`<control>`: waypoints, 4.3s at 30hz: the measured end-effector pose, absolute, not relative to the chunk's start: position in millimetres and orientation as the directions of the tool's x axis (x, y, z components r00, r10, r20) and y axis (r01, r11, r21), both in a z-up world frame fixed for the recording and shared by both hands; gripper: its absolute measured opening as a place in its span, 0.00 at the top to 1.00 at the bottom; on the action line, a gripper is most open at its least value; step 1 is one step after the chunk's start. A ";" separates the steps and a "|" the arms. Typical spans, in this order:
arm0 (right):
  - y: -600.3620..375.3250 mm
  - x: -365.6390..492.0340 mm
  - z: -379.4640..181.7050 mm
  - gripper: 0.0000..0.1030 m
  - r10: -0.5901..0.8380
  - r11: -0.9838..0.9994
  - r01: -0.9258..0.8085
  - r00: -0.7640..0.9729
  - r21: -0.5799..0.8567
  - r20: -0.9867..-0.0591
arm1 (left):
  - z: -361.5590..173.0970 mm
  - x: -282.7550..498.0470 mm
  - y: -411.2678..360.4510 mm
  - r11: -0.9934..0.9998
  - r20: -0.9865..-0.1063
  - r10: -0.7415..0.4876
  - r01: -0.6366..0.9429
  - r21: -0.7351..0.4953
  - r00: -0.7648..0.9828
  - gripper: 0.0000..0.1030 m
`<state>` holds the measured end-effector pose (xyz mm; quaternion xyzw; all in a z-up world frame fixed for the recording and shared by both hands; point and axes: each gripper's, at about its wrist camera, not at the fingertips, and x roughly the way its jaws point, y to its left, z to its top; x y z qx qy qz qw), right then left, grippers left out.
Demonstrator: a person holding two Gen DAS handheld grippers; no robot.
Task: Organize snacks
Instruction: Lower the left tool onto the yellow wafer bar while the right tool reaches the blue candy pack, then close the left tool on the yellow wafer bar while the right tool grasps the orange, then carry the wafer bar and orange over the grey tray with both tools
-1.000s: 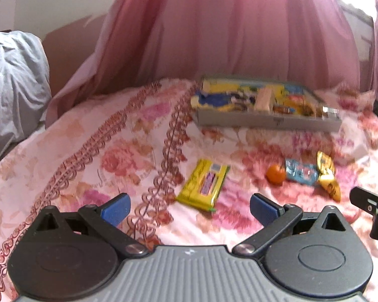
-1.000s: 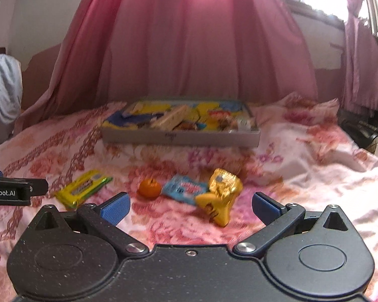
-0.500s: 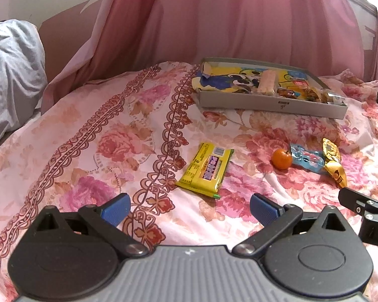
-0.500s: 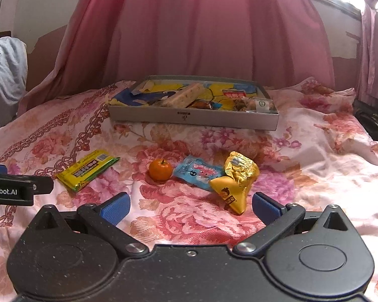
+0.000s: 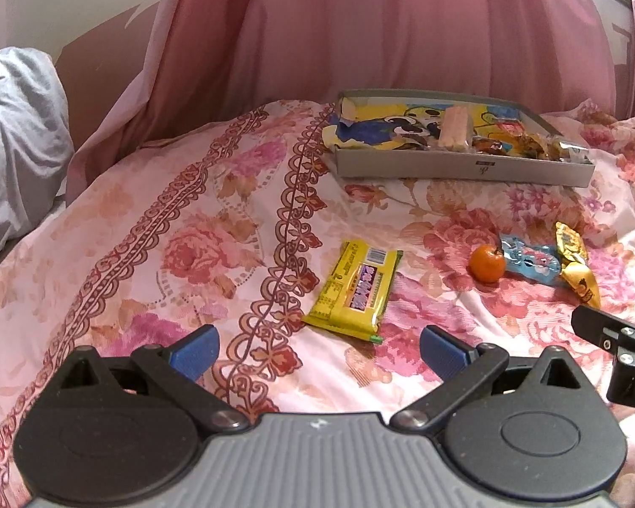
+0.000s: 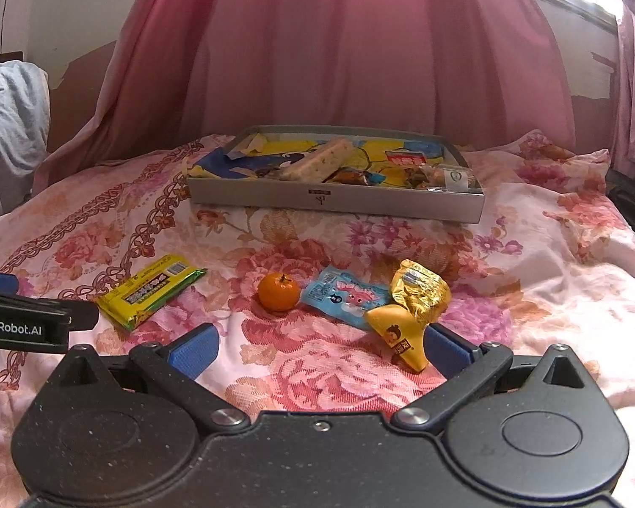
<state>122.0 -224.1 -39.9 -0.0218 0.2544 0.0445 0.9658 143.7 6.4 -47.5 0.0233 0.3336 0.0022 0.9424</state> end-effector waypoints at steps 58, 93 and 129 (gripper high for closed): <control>-197.6 238.4 -89.4 0.19 0.301 0.885 -0.446 0.767 -0.133 -0.566 | -85.7 235.4 -8.9 0.961 -0.638 -0.068 0.222 0.164 0.767 0.01; -203.9 245.9 -86.0 0.63 0.372 0.893 -0.449 0.710 0.023 -0.598 | -91.1 235.6 -7.5 0.977 -0.735 -0.154 0.212 -0.014 0.661 0.50; -249.3 127.0 -32.6 0.63 0.265 0.958 -0.283 0.791 0.055 -0.552 | -83.1 165.8 -4.0 0.858 -0.719 -0.468 0.068 -0.510 0.513 0.50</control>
